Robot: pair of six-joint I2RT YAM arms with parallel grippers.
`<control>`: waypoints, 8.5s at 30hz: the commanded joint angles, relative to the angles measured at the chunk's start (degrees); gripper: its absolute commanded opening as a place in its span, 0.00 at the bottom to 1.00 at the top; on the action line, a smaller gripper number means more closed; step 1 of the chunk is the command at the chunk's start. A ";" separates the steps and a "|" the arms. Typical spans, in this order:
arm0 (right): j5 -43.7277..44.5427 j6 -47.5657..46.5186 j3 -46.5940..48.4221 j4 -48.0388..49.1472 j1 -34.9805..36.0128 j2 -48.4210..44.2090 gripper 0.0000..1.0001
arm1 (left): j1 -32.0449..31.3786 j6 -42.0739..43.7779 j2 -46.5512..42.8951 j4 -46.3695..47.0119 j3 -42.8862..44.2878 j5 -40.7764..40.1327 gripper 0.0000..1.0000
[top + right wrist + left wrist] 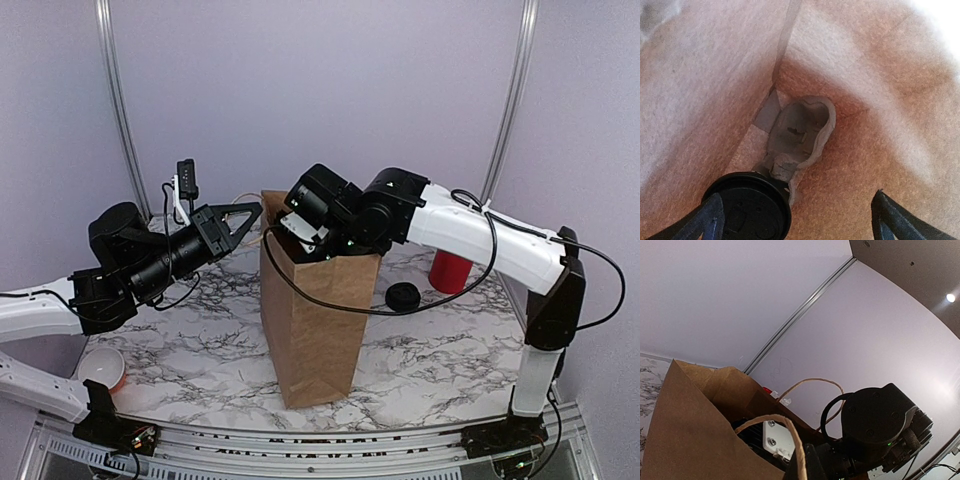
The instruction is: Pack the takeout coffee
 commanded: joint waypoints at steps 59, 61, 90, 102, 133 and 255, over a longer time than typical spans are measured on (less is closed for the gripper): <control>3.31 0.33 11.31 3.27 0.06 -3.90 0.99 | -1.80 4.10 1.27 -8.92 5.09 -10.23 0.00; 3.34 -0.13 10.73 4.13 0.37 -4.90 0.99 | -1.80 4.74 1.64 -9.18 5.55 -11.15 0.00; 8.04 -7.27 2.28 19.55 3.14 -20.35 1.00 | -1.54 17.31 8.44 -13.68 14.95 -19.62 0.00; 11.19 -6.45 -3.52 21.63 3.08 -22.62 1.00 | -1.56 12.23 4.78 -21.03 14.76 -19.62 0.36; 16.12 -2.75 -15.23 26.79 -0.45 -29.66 1.00 | -1.56 11.94 1.29 -35.67 19.58 -18.47 0.99; 0.90 -2.64 -41.12 29.27 -55.27 -36.41 0.00 | 5.91 7.93 -4.31 -45.47 20.41 -16.15 0.99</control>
